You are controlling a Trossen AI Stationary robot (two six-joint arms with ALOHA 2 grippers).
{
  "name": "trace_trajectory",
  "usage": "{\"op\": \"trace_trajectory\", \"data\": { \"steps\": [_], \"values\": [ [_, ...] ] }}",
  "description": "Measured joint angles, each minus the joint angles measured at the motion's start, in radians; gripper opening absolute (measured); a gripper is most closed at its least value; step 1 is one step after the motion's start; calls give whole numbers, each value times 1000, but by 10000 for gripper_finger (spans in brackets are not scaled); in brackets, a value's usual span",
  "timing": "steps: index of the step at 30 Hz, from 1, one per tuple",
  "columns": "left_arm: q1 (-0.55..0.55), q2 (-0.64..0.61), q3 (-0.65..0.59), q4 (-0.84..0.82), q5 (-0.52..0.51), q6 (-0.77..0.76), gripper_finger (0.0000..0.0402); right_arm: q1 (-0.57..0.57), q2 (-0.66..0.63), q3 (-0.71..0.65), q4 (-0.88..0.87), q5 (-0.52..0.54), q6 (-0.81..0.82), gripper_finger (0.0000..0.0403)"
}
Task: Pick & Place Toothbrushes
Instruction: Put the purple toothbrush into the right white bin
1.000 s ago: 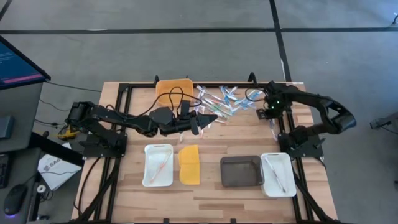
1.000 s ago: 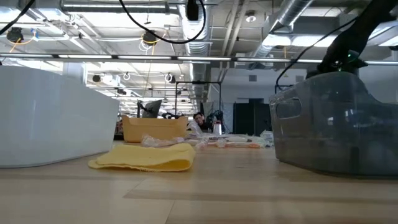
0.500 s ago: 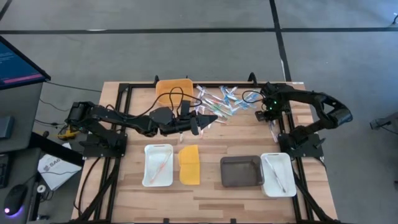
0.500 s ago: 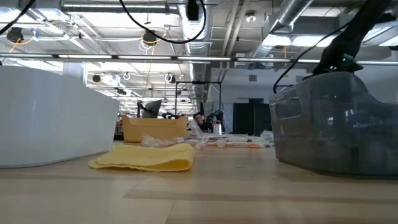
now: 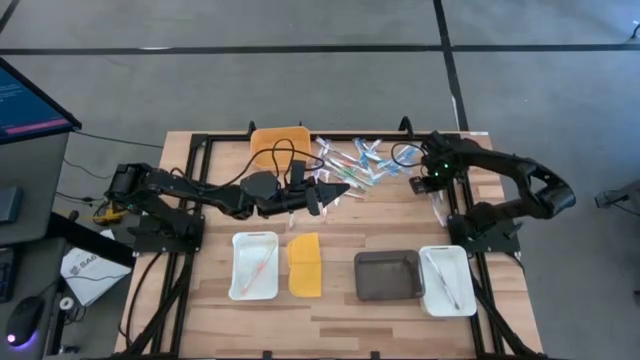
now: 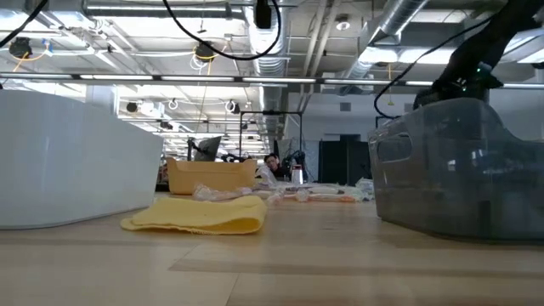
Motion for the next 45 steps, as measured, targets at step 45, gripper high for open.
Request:
{"op": "trace_trajectory", "data": {
  "steps": [45],
  "values": [
    [5,0,0,1,-23,21,8,221,-247,346,-184,-7,89,20]
  ]
}}
